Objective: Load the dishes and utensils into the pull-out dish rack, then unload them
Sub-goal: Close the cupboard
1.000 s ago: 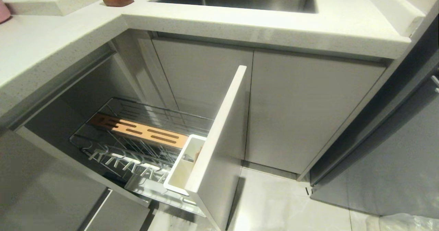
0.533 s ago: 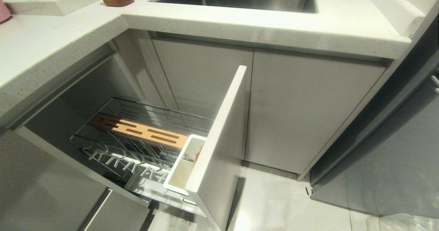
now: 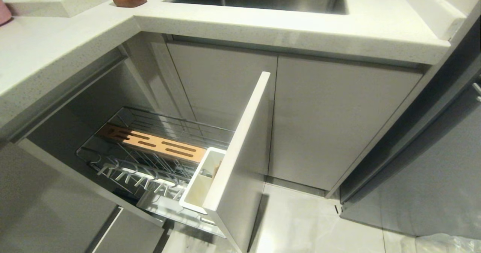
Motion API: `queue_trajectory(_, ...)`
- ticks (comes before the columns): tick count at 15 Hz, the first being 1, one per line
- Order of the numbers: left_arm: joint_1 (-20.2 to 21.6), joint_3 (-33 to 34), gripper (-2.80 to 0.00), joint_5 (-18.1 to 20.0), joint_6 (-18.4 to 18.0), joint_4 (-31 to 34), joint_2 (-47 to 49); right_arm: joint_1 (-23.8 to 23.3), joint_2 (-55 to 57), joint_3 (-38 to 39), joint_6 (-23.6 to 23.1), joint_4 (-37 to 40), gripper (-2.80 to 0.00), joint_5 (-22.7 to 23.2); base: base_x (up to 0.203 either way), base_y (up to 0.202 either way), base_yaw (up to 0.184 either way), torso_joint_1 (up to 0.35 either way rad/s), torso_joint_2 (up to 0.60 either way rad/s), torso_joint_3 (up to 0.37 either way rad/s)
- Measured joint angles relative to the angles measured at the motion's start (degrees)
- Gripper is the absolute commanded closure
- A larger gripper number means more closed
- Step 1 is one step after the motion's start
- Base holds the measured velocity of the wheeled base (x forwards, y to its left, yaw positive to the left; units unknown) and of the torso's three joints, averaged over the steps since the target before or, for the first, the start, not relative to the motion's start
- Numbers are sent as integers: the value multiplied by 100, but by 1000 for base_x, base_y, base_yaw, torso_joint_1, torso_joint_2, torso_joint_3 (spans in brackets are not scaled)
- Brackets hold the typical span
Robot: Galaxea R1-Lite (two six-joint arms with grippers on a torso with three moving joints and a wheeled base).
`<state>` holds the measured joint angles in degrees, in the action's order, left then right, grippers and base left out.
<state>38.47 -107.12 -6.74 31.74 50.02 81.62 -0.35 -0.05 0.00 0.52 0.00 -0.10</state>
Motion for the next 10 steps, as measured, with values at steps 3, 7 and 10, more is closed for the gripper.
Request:
queue_trajectory(3, 0, -89, -280, -9, 5, 1, -14, 0, 0, 0, 0, 0, 0, 0, 0, 0, 0, 0, 0, 0)
queue_trajectory(7, -9, -182, -280, -6, 5, 4, -151, 0, 0, 0, 0, 0, 0, 0, 0, 0, 0, 0, 0, 0)
queue_trajectory(10, -22, -403, -280, -6, 3, -60, -304, 0, 0, 0, -1, 0, 0, 0, 0, 0, 0, 0, 0, 0)
